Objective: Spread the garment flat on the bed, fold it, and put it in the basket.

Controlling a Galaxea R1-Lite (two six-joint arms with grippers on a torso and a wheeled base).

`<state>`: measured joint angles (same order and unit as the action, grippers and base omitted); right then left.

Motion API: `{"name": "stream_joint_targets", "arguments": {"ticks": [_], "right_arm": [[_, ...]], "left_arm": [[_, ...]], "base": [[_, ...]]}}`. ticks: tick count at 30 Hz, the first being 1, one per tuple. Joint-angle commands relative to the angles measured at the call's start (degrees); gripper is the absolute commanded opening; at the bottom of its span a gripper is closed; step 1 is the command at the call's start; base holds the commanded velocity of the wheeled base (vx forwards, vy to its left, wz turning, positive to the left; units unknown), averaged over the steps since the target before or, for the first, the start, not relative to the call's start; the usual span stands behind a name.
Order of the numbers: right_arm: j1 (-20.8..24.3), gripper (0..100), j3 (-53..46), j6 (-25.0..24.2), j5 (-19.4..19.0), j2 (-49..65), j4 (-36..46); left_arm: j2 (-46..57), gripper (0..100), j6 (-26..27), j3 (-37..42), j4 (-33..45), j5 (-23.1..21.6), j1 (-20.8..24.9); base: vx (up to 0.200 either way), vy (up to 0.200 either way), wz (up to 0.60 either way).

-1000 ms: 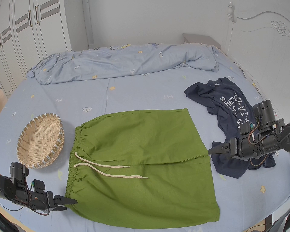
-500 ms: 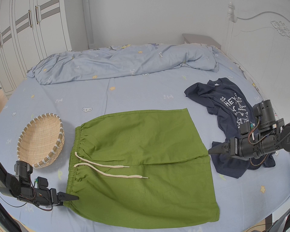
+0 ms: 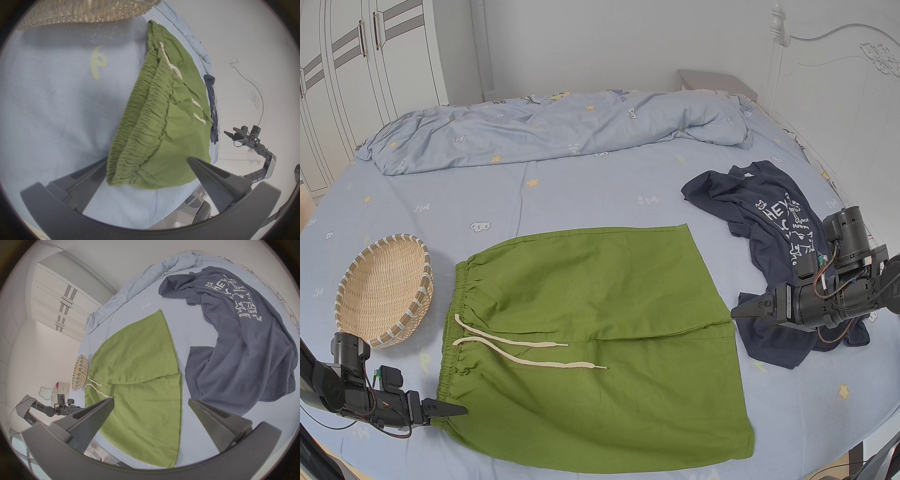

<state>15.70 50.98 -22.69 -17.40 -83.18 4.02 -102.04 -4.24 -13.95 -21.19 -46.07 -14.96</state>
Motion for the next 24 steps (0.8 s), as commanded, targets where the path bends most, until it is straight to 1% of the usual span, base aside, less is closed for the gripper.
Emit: {"name": "stream_joint_targets", "arguments": {"ticks": [1,9,10,14,20,24], "right_arm": [[0.03,100,-0.09,0.01,-0.01,-0.14,0.02],[0.03,100,-0.09,0.01,0.08,0.03,0.02],[-0.06,100,-0.09,0.01,0.08,0.03,0.02],[-0.06,100,-0.18,0.01,0.08,-0.06,0.02],[0.03,100,-1.32,0.27,-0.36,-0.06,0.2],[-0.32,100,-2.64,0.27,-0.53,-0.32,0.2]], "left_arm": [[1.93,0,-0.06,1.03,0.18,-0.07,0.1],[4.13,0,0.11,2.96,0.18,0.19,-0.77],[5.53,0,0.29,4.28,0.18,0.63,-1.65],[8.34,0,0.29,5.16,0.36,0.8,-3.06],[9.49,0,0.55,6.91,0.45,0.89,-6.31],[9.84,0,0.64,7.27,0.45,0.98,-7.37]], "base": [[0.0,0.0,0.0],[0.0,0.0,0.0],[0.0,0.0,0.0],[0.0,0.0,0.0],[0.0,0.0,0.0],[0.0,0.0,0.0]]}}
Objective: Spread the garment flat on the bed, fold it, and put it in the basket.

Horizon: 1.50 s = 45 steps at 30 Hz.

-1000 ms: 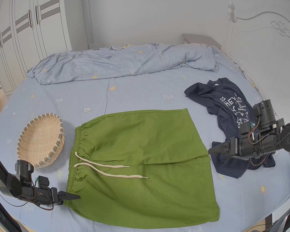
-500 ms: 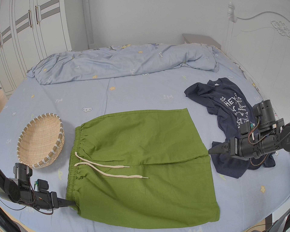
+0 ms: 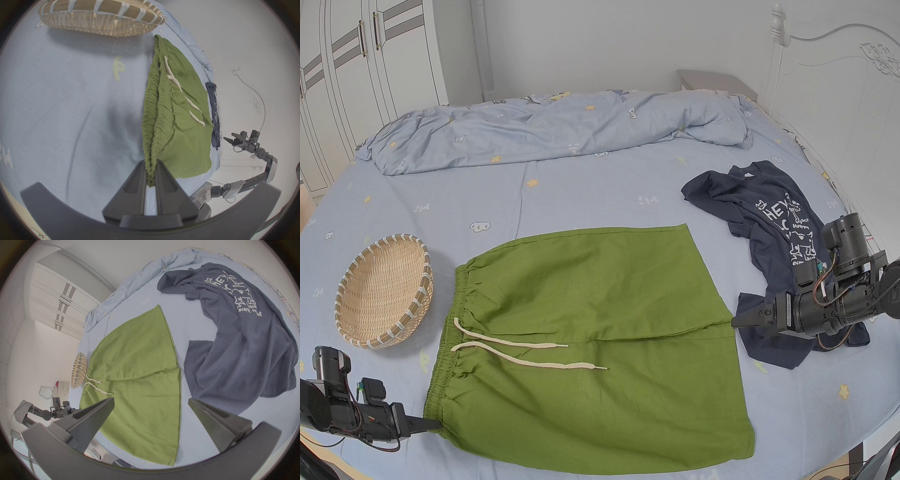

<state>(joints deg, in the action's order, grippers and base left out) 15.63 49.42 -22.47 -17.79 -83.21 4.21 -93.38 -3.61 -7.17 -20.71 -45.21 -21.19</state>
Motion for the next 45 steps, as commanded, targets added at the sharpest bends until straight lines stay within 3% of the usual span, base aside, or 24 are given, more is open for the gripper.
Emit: {"name": "stream_joint_targets", "arguments": {"ticks": [1,10,13,15,16,18,26,39,45], "right_arm": [[-0.6,100,-1.78,0.14,-0.67,-0.72,0.19],[-1.04,100,-10.13,1.55,-1.29,-2.04,0.45],[-1.3,100,-14.44,2.96,-5.42,-2.66,0.28],[-1.3,100,-14.44,2.96,-5.42,-2.66,0.28],[-1.65,100,-16.55,3.31,-11.13,-2.66,0.1],[-1.57,100,-17.25,3.83,-12.98,-3.1,0.19],[0.02,100,-19.36,6.47,-13.42,-7.05,0.1],[9.07,100,-23.58,7.0,-14.82,-12.85,-4.91],[8.89,100,-23.76,6.91,-15.35,-13.12,-6.58]], "left_arm": [[1.01,0,0.09,0.75,-0.03,0.21,-1.58],[-1.54,0,0.18,0.66,-0.38,0.3,-2.54],[-2.68,0,0.18,0.49,-1.26,0.3,-2.54],[-2.68,0,0.18,0.49,-1.26,0.3,-2.54],[-3.39,0,0.18,0.49,-2.05,0.3,-2.54],[-3.74,0,0.18,0.58,-2.58,0.3,-2.54],[-3.74,0,0.18,0.49,-3.11,0.3,-2.72],[-3.65,0,0.18,0.49,-3.63,0.3,-2.72],[-3.56,0,0.18,0.66,-3.63,0.3,-2.54]], "base": [[0.0,0.0,0.0],[0.0,0.0,0.0],[0.0,0.0,0.0],[0.0,0.0,0.0],[0.0,0.0,0.0],[0.0,0.0,0.0],[0.0,0.0,0.0],[0.0,0.0,0.0],[0.0,0.0,0.0]]}}
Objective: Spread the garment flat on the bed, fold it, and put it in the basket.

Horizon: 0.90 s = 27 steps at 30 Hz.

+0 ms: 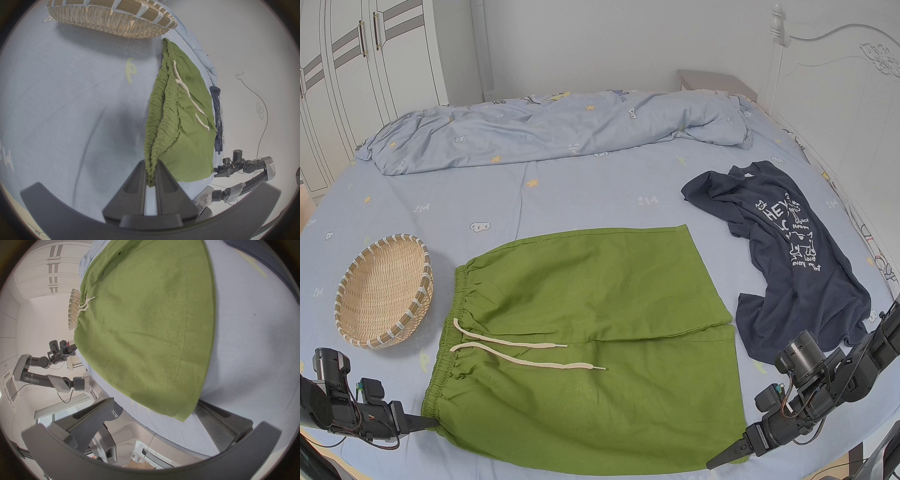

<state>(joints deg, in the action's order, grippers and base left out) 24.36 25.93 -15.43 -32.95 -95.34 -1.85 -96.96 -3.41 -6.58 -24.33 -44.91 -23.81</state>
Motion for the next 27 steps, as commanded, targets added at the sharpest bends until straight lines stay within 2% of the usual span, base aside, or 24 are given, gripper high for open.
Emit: {"name": "stream_joint_targets", "arguments": {"ticks": [1,6,14,15,27], "right_arm": [[0.16,100,-0.27,-0.04,-0.36,-0.99,-0.87],[-0.19,100,-1.06,-0.3,-0.71,-0.9,-3.51],[-1.59,100,-1.94,0.23,-0.62,-1.07,-3.42],[-1.59,0,-2.02,0.23,-0.62,-1.07,-3.42],[-2.3,0,-4.84,0.49,-0.36,-0.9,-3.51]], "left_arm": [[0.02,0,-0.01,0.08,-0.01,0.0,0.17],[0.02,0,-0.01,0.08,-0.01,0.0,0.17],[-0.07,0,-0.01,0.08,-0.01,0.0,0.17],[-0.07,0,-0.01,0.08,-0.01,0.0,0.08],[0.02,0,-0.01,0.17,-0.01,0.0,-0.19]], "base": [[0.0,0.0,0.0],[0.0,0.0,0.0],[0.0,0.0,0.0],[0.0,0.0,0.0],[0.0,0.0,0.0]]}}
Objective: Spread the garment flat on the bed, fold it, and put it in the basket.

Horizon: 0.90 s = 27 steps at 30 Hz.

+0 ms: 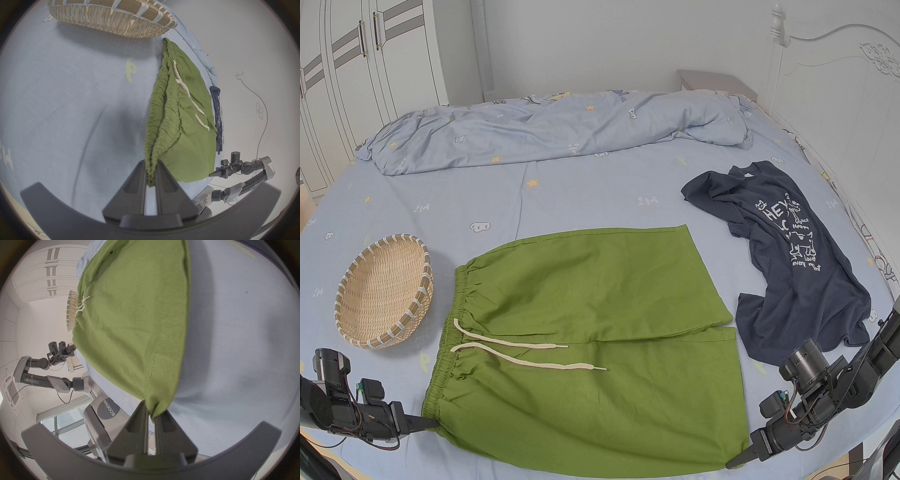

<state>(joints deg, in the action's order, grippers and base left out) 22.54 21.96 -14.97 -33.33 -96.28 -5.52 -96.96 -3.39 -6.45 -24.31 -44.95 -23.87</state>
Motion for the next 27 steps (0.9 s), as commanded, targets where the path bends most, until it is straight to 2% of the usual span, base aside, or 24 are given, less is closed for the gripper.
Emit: {"name": "stream_joint_targets", "arguments": {"ticks": [1,8,11,16,18,20,21,22,23,25,26,27], "right_arm": [[-0.48,0,-0.95,0.12,0.11,0.04,0.16],[-0.48,0,-3.76,5.3,0.19,0.22,0.51],[-0.22,0,-3.5,5.3,0.28,0.13,0.51],[-0.13,0,-2.8,4.95,0.46,1.62,0.42],[-0.22,0,-1.92,4.69,1.07,4.88,0.51],[0.31,0,1.07,3.63,5.29,10.41,1.48],[0.75,0,3.01,2.75,7.58,12.96,2.45],[0.75,0,3.01,2.75,7.58,12.96,2.45],[1.45,0,6.26,1.52,9.77,16.21,4.56],[1.63,0,11.97,0.73,10.3,20.08,9.39],[1.63,0,11.97,0.73,10.3,20.08,9.39],[1.63,0,16.98,0.73,10.48,21.93,13.7]], "left_arm": [[0.02,0,-0.04,0.03,-0.04,0.03,-0.12],[0.37,0,0.93,0.21,0.31,0.03,-2.5],[0.37,0,2.6,0.65,0.4,0.03,-3.2],[2.39,0,2.51,0.21,0.14,0.12,-2.85],[4.33,0,2.42,-0.06,0.4,0.12,-2.76],[9.07,0,1.89,-0.32,0.75,0.03,-2.32],[11.45,0,0.31,-0.67,0.84,0.12,-1.53],[11.45,0,0.31,-0.67,0.84,0.12,-1.53],[14.87,0,-4.26,-2.34,1.63,0.21,-0.04],[20.24,0,-13.84,-7.17,4.88,0.3,2.51],[20.24,0,-13.84,-7.17,4.88,0.3,2.51],[23.4,0,-18.85,-11.66,9.02,0.47,4.01]], "base": [[0.0,0.0,0.0],[0.0,0.0,0.0],[0.0,0.0,0.0],[0.0,0.0,0.0],[0.0,0.0,0.0],[0.0,0.0,0.0],[0.0,0.0,0.0],[0.0,0.0,0.0],[0.0,0.0,0.0],[0.0,0.0,0.0],[0.0,0.0,0.0],[0.0,0.0,0.0]]}}
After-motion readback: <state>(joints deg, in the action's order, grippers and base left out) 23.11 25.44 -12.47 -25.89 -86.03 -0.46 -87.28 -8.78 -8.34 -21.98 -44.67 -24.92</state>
